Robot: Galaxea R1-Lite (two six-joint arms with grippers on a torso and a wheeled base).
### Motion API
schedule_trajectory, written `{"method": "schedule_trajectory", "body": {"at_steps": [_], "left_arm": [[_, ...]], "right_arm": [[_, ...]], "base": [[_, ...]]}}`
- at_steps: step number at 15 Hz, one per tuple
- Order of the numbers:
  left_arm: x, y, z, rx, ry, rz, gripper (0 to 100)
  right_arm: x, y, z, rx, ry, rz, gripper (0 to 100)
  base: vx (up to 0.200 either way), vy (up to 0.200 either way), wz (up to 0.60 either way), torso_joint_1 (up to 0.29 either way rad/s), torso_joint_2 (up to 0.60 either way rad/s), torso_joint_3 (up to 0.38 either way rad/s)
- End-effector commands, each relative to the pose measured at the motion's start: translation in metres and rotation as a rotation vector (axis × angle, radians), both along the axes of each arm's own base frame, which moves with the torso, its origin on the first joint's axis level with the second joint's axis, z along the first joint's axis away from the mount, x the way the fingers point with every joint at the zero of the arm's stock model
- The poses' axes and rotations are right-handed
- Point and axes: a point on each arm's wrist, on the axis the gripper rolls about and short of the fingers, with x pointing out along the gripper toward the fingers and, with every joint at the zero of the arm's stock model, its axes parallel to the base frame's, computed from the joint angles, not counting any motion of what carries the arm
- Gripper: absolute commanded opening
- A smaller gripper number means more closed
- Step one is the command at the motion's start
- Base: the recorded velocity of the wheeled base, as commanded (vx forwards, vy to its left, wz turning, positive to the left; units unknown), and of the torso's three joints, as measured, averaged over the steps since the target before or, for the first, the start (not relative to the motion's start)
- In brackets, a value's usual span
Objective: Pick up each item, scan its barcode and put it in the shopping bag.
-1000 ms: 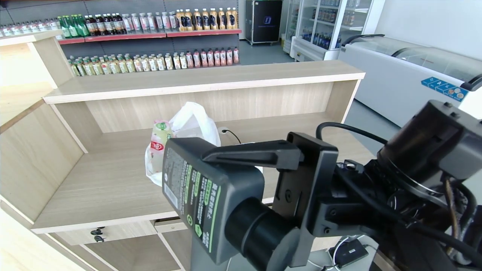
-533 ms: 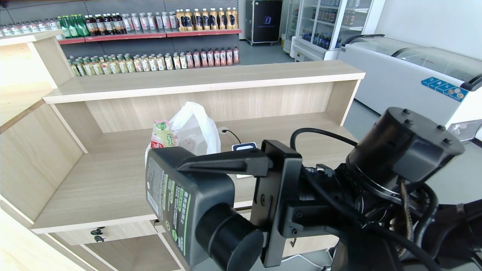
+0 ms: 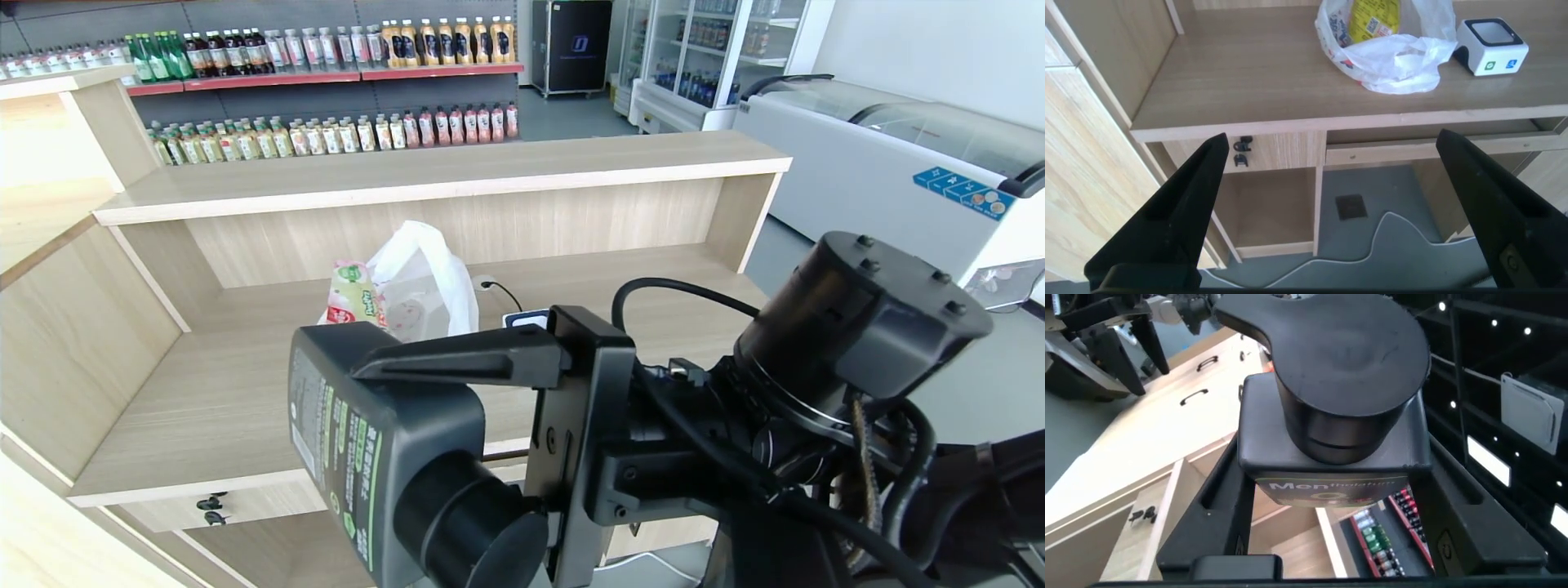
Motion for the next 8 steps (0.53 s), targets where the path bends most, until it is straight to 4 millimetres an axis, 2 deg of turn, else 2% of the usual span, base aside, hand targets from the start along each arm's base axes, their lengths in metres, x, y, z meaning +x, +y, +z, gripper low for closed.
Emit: {"method": "schedule_trajectory", "body": {"at_steps": [1,2,4,6,7,8], "left_arm": [[0.000,0.000,0.000,0.000,0.000,0.001,100],[0.000,0.000,0.000,0.000,0.000,0.001,100],[0.000,0.000,0.000,0.000,0.000,-0.001,100],[0.000,0.000,0.000,0.000,0.000,0.001,100],[0.000,0.000,0.000,0.000,0.000,0.001,100],[0.000,0.000,0.000,0.000,0.000,0.001,100]], "right_arm": [[-0.002,-0.004,0.005,0.008,-0.002,-0.004,0],[-0.003,-0.012,0.013,0.009,0.002,-0.018,0],[-0.001,-0.043,0.038,-0.019,0.066,-0.097,0],[0.011,-0.104,0.062,-0.047,0.253,-0.343,0],[0.023,-0.142,0.069,-0.034,0.368,-0.486,0],[0.033,-0.169,0.072,-0.005,0.462,-0.591,0]], "base": [[0.000,0.000,0.00,0.000,0.00,0.000],[0.000,0.000,0.00,0.000,0.00,0.000],[0.000,0.000,0.00,0.000,0.00,0.000],[0.000,0.000,0.00,0.000,0.00,0.000],[0.000,0.000,0.00,0.000,0.00,0.000],[0.000,0.000,0.00,0.000,0.00,0.000]]}}
